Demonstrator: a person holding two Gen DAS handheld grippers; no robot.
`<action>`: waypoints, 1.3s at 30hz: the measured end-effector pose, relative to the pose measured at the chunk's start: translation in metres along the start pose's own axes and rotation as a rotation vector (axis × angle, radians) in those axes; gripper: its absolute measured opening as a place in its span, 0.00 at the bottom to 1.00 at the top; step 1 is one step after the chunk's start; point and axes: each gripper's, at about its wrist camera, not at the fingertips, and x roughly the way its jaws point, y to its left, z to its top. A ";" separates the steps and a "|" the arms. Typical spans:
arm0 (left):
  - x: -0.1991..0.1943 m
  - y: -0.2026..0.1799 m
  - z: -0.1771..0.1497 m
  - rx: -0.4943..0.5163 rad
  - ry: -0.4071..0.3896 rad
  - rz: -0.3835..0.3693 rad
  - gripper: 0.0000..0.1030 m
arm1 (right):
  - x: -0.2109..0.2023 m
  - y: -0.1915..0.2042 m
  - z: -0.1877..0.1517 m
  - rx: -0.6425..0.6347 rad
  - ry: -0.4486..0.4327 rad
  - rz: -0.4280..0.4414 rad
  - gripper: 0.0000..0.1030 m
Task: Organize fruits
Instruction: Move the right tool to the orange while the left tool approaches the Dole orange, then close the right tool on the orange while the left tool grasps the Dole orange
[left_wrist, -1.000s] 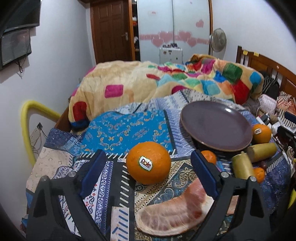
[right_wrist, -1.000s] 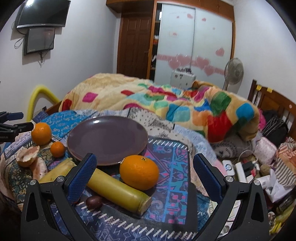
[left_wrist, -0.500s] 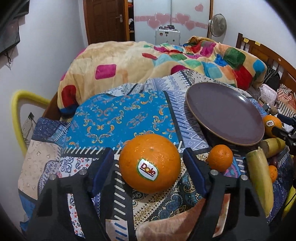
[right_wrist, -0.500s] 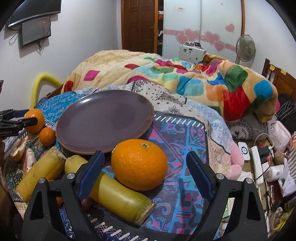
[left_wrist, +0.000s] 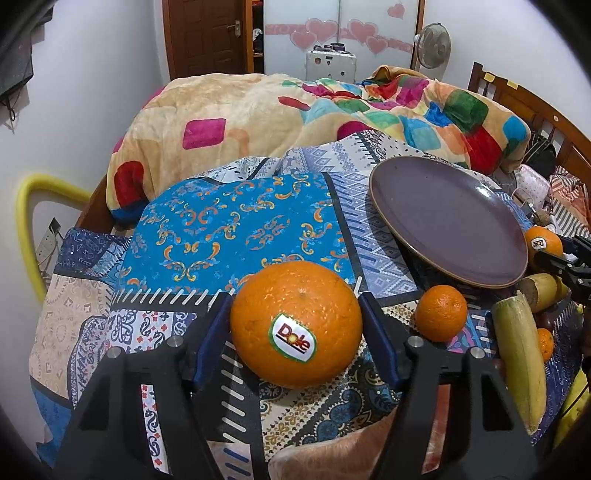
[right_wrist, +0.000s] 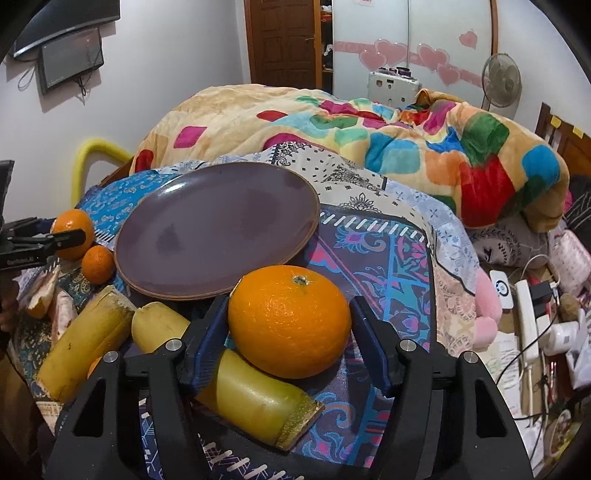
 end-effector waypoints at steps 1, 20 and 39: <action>-0.001 0.000 0.000 0.000 0.002 0.000 0.66 | 0.000 -0.001 0.000 0.005 0.001 0.003 0.60; -0.046 -0.025 0.039 0.049 -0.086 -0.026 0.66 | -0.041 -0.005 0.031 -0.004 -0.125 -0.016 0.59; -0.010 -0.070 0.094 0.115 -0.076 -0.064 0.66 | -0.022 0.009 0.080 -0.062 -0.201 -0.015 0.59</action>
